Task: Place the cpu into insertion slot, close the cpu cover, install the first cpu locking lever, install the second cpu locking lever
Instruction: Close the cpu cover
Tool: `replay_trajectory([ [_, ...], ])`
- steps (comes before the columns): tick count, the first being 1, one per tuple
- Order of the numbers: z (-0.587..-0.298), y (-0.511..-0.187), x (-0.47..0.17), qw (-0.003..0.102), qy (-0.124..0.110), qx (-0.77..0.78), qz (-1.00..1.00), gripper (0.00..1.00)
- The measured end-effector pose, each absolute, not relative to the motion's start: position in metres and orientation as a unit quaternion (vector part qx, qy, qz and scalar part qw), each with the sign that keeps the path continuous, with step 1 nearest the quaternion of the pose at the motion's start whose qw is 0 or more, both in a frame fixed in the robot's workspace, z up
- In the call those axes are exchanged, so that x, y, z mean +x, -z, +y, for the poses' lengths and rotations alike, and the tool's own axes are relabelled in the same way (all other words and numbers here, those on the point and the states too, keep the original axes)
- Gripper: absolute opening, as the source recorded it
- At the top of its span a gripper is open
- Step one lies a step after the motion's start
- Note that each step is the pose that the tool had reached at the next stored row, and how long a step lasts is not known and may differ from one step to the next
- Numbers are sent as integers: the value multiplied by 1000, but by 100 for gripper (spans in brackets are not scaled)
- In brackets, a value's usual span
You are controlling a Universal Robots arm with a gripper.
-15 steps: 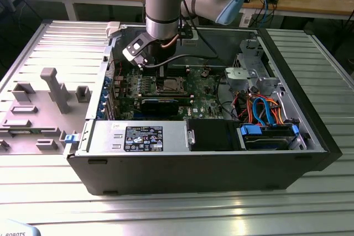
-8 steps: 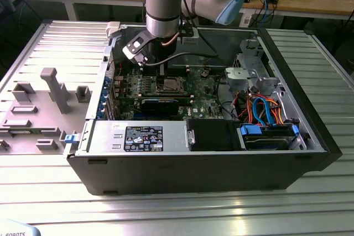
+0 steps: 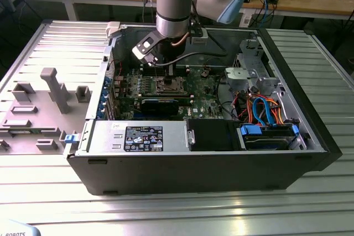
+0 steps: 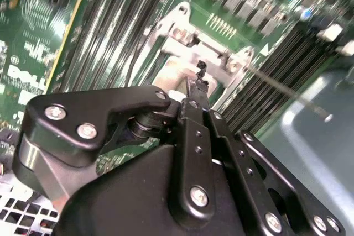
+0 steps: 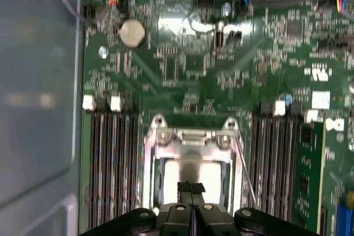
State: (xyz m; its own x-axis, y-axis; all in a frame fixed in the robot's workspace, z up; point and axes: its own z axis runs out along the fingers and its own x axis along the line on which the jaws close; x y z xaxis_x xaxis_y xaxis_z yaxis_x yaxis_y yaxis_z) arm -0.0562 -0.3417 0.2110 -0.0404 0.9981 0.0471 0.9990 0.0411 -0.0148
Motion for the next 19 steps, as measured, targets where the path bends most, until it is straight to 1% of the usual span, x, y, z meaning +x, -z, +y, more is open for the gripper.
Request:
replay_trajectory([
  [19,-342,-211,-51,22,11,-692,-721,11],
])
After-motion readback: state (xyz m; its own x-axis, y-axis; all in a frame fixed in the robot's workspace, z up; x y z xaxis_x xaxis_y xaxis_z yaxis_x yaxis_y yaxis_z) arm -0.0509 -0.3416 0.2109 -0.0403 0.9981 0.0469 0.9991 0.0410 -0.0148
